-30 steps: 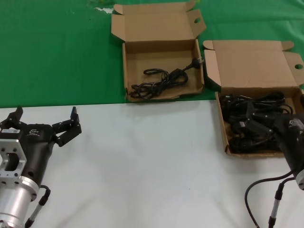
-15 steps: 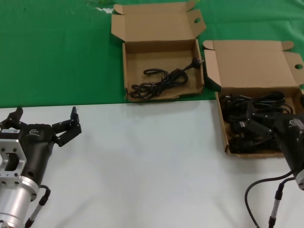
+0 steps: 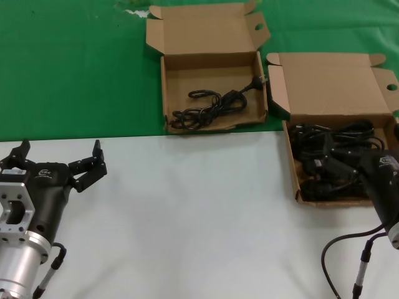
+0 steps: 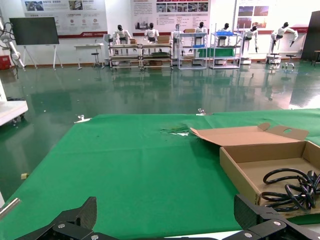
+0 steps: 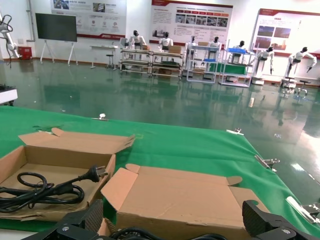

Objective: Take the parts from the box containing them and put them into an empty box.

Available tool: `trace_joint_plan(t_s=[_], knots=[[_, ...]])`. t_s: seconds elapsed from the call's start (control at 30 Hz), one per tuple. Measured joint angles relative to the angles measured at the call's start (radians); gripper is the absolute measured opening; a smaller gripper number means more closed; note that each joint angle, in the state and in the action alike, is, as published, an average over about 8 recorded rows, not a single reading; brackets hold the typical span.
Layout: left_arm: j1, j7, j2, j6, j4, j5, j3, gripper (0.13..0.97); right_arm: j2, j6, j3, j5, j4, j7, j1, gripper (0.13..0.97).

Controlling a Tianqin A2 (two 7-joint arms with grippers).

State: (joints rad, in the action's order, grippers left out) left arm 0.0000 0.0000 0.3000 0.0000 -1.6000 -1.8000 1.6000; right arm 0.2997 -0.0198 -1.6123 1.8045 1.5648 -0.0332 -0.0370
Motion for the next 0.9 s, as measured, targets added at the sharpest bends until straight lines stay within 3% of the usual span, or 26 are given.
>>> trace_joint_plan(t_s=[0.9], knots=[[0.000,0.000,0.000,0.000,0.000,0.000,0.000,0.966,0.000,0.000,0.000,0.000,0.000,0.000,0.000,0.966]])
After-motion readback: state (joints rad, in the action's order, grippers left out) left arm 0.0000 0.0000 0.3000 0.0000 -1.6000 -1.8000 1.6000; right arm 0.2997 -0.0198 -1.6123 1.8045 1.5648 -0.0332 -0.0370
